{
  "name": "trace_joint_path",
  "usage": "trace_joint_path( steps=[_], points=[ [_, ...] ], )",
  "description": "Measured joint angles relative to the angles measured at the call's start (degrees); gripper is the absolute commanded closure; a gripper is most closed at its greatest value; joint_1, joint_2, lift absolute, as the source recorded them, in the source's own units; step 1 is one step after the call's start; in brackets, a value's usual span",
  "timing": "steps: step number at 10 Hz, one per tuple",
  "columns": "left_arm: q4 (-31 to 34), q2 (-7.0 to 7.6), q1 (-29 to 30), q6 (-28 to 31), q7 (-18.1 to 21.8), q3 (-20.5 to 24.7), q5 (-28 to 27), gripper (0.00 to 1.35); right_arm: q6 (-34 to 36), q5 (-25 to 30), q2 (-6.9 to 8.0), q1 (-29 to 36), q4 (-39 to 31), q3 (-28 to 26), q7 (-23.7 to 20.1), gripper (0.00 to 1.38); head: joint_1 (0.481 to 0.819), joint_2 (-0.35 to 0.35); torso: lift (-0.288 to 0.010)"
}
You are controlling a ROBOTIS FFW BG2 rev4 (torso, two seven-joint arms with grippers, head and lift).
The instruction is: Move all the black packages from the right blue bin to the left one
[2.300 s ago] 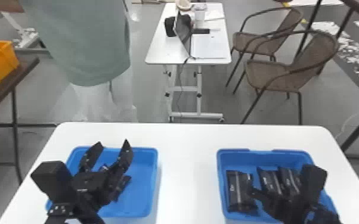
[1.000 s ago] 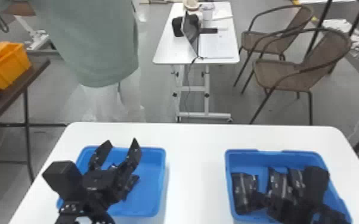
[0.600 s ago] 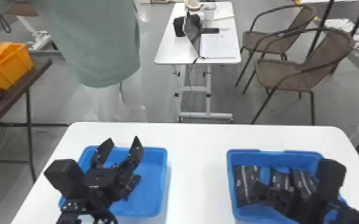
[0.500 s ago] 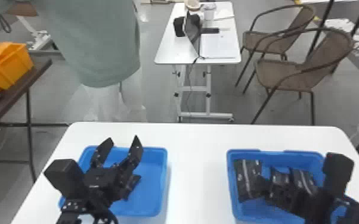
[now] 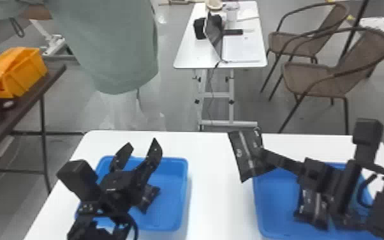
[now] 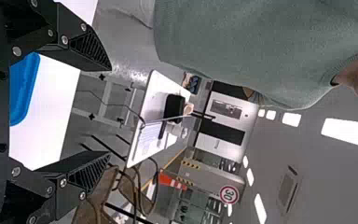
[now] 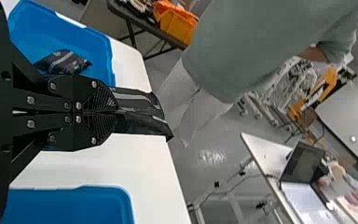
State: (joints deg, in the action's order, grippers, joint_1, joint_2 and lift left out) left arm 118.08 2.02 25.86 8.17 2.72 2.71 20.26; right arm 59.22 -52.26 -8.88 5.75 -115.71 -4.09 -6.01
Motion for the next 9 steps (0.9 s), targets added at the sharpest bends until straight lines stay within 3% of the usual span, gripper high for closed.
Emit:
trace_joint_path(
  steps=[4,6,9],
  points=[
    [-2.3,1.49,-4.1,0.9,0.9,-1.2,13.7,0.39,-8.1,10.1,0.13,-12.3,14.1,9.9,-21.7,1.28,0.695,0.213,-0.042],
    [-4.2,2.73,-6.7,0.6,2.7,-2.8,20.5,0.37,-10.6,10.8,0.67,-15.8,19.5,12.8,-25.7,1.28,0.695,0.217,-0.042],
    [-6.0,3.76,-10.0,3.3,6.2,-5.1,26.7,0.37,-11.6,9.6,1.0,-17.7,23.1,14.7,-28.0,1.28,0.695,0.195,-0.042]
  ],
)
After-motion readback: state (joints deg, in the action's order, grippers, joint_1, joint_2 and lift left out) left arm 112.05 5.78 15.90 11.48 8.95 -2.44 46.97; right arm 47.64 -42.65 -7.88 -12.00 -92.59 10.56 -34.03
